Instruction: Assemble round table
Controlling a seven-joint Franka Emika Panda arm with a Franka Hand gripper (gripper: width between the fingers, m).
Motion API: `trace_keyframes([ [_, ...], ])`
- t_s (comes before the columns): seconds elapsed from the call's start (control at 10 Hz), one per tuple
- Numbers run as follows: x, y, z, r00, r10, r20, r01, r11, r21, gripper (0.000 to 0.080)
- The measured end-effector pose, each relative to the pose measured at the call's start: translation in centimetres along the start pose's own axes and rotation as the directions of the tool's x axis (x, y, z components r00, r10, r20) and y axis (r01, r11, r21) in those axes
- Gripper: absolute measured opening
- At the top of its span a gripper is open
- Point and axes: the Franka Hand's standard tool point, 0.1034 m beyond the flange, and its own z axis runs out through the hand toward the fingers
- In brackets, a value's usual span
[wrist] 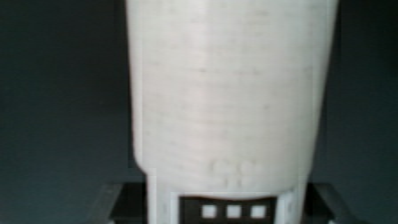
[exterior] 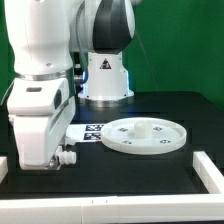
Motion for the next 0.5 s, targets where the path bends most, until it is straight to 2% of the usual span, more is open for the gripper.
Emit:
trace_keyframes([
  [0.2, -1.0, -1.3, 1.5, 0.961, -0.275, -0.007, 0.275, 0.961, 0.005, 0.0318],
  [0.3, -1.8, -1.5, 1.8, 0.902, -0.431, -0.004, 0.431, 0.902, 0.012, 0.0318],
  [0.4, -2.3, -1.4, 1.8, 0.854, -0.521, 0.003, 0.520, 0.854, 0.017, 0.0318],
  [0.5, -2.4, -1.5, 1.9, 0.850, -0.526, 0.004, 0.526, 0.850, 0.018, 0.0318],
])
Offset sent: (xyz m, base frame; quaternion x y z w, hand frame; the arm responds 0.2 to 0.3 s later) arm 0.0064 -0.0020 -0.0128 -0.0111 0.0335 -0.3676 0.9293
